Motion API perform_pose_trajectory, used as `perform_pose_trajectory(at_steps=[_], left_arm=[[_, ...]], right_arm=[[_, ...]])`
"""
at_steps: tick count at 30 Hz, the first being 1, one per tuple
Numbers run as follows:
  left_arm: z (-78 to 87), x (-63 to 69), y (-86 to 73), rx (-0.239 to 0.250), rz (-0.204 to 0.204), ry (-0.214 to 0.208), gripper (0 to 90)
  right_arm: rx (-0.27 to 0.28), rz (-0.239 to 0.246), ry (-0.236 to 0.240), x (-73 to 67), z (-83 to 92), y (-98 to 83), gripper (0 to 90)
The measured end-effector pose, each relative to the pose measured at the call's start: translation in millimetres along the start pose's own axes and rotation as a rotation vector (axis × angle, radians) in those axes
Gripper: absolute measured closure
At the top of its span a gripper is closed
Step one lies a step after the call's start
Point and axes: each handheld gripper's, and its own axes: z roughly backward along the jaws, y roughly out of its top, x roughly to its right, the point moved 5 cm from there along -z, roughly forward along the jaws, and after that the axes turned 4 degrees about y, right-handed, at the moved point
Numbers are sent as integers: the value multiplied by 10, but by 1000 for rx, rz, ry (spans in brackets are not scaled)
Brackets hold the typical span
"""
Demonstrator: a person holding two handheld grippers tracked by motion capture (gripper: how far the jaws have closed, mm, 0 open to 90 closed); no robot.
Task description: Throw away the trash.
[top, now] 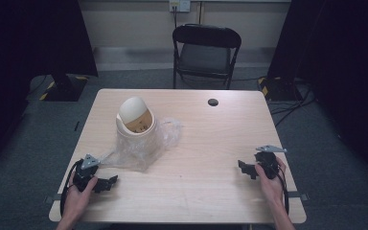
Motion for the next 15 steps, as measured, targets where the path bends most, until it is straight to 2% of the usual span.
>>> perform_pose_trajectory(at_steps=[2, 5, 7, 8, 9, 15], left_arm=[[0, 0, 0, 0, 0, 0, 0], [0, 0, 0, 0, 0, 0, 0], [0, 0, 0, 0, 0, 0, 0], [1, -2, 0, 0, -3, 1, 0], [1, -2, 0, 0, -3, 1, 0], [1, -1, 0, 0, -2, 1, 0]], right_arm=[[-7, -14, -9, 15, -14, -46, 144], [-6, -9, -28, 20, -30, -90, 146], [-5, 12, -42, 4, -36, -104, 141], [1, 44, -68, -15, -55, -120, 122], [18, 48, -73, -34, -67, -128, 119], [17, 45, -73, -32, -68, -128, 117]])
